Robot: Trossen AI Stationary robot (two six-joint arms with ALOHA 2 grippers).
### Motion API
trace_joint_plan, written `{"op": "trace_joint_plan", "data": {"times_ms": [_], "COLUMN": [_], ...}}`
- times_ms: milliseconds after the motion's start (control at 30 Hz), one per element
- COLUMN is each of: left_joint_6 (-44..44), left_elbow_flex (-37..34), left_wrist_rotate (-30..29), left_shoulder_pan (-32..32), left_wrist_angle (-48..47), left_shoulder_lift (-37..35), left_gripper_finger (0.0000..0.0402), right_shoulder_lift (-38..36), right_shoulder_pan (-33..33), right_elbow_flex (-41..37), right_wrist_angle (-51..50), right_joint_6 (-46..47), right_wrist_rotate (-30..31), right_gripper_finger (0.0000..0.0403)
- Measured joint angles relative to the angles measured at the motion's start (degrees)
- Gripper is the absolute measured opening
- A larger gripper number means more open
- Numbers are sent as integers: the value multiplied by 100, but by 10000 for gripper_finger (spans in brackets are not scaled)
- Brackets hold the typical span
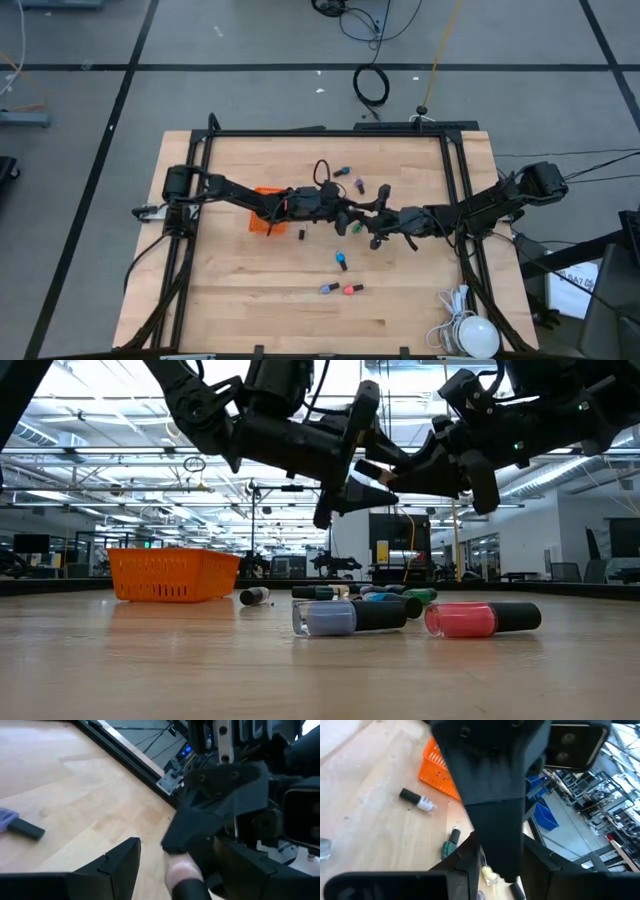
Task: Pick & Place Nail Polish
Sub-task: Put the right brown nail polish into the orange basket
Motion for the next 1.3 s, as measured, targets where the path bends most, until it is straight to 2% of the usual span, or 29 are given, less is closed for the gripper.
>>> {"op": "trace_joint_plan", "data": {"times_ms": [133, 333, 367, 467, 600, 800, 900, 1000, 1100, 1300], "left_joint_6": [-59, 331, 511, 943, 1587, 2397, 2843, 3088, 3202, 3046], "left_elbow_flex": [0, -1, -2, -7, -163, -815, -1331, -1932, -2566, -3763], "left_wrist_rotate": [33, 136, 222, 503, 431, 69, 438, 841, 978, 902], "left_shoulder_pan": [0, 45, 63, 126, 120, 79, 61, -11, -103, -132], "left_wrist_angle": [-24, -81, -83, -191, -450, -576, -537, -413, -76, 774], "left_shoulder_lift": [0, 0, 0, -52, -315, -1118, -1692, -2248, -2809, -3796], "left_gripper_finger": [205, 66, 55, 56, 56, 56, 56, 55, 55, 55], "right_shoulder_lift": [2, 2, 2, 2, -6, -269, -606, -1052, -1503, -2521], "right_shoulder_pan": [10, 17, 19, 20, 43, 59, 17, -59, -118, -163], "right_elbow_flex": [2, -2, -2, 5, 13, 2, -4, -37, -292, -1239], "right_wrist_angle": [-46, -145, -186, -345, -519, -1088, -1672, -1971, -1760, -737], "right_joint_6": [-14, 28, 126, 737, 1912, 2360, 2604, 2781, 2815, 2924], "right_wrist_rotate": [235, 272, 290, 259, 227, 218, 201, -91, -384, -361], "right_gripper_finger": [93, 95, 97, 112, 147, 181, 185, 183, 176, 163]}}
